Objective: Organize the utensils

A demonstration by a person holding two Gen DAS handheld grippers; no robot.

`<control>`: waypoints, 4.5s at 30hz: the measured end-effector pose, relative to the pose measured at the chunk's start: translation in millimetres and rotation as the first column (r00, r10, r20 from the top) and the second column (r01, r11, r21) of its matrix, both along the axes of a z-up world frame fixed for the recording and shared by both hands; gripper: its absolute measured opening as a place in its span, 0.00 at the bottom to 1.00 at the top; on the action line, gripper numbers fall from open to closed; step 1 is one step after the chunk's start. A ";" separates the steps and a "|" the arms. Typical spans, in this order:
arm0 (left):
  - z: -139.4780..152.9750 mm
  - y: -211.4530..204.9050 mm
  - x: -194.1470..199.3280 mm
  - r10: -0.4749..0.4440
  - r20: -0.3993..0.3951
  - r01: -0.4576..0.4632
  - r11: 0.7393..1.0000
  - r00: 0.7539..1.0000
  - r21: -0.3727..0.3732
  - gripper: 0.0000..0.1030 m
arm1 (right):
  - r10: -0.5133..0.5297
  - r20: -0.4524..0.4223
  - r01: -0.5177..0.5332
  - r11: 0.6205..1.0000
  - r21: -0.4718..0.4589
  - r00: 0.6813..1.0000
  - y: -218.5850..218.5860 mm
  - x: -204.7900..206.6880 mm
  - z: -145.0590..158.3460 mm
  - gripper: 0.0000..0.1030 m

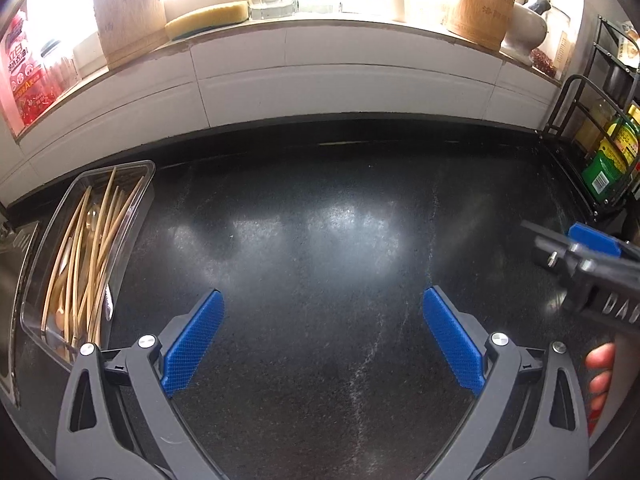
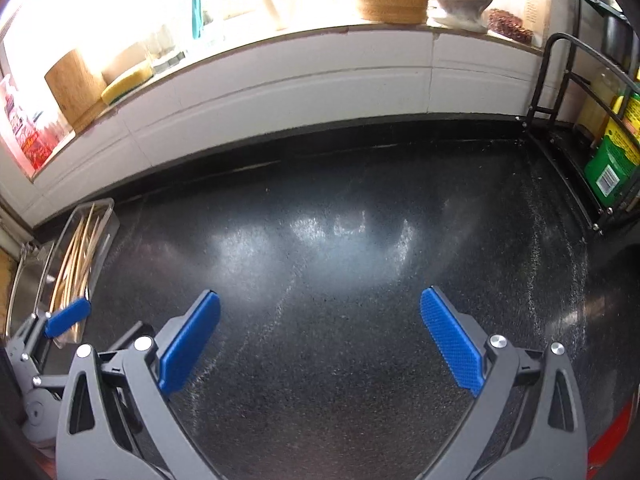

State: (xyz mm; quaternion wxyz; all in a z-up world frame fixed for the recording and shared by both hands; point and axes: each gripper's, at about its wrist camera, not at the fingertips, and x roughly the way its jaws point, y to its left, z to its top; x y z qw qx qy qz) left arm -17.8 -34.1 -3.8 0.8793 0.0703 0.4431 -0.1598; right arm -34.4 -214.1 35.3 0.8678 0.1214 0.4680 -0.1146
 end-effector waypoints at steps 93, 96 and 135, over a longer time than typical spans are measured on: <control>-21.2 39.1 -2.6 0.156 -0.067 -0.151 0.986 0.985 0.076 0.94 | 0.078 -0.051 -0.077 0.997 0.022 0.996 12.9 5.9 -9.8 0.95; -21.8 39.7 -0.7 0.158 -0.069 -0.153 0.985 0.985 0.078 0.94 | 0.078 -0.054 -0.077 0.997 0.024 0.995 13.6 7.9 -11.0 0.95; -25.3 33.7 3.4 0.124 -0.075 -0.125 0.992 0.989 -0.006 0.94 | 0.085 -0.079 -0.084 0.996 0.016 0.993 4.6 16.0 -15.8 0.95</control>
